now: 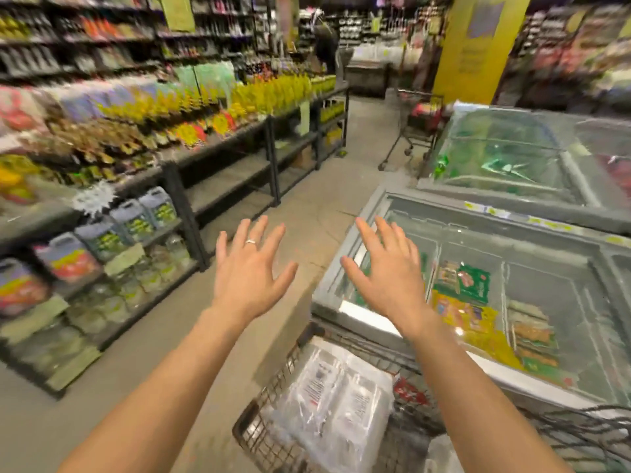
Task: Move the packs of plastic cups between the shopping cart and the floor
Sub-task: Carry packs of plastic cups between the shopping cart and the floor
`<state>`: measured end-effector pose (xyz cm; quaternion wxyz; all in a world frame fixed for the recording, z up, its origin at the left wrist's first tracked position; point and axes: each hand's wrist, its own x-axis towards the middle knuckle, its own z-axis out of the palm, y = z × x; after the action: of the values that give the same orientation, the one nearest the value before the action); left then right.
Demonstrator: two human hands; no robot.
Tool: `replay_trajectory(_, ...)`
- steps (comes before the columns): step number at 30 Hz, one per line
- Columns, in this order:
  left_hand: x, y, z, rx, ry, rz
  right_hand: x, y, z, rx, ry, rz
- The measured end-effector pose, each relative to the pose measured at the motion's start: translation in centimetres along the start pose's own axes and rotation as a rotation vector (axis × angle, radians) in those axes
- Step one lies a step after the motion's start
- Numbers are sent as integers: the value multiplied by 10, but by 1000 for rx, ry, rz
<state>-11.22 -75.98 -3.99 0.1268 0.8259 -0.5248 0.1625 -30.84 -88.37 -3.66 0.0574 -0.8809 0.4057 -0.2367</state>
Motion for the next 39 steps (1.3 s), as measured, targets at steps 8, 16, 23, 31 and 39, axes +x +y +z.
replay_trajectory(8,-56,-144,-104,75,166,-233,13,-183,-24,54,16,-272)
replay_trajectory(16,-181,-312,-196,202,225,-451,-27,-392,1,158,33,-482)
replay_trajectory(23,-301,-431,-266,313,263,-667,-67,-569,30,261,3,-711)
replay_trajectory(31,-407,-518,-301,439,257,-944,-111,-715,70,383,-83,-957)
replay_trajectory(39,-463,-593,-300,510,178,-1184,-119,-832,136,526,-171,-1136)
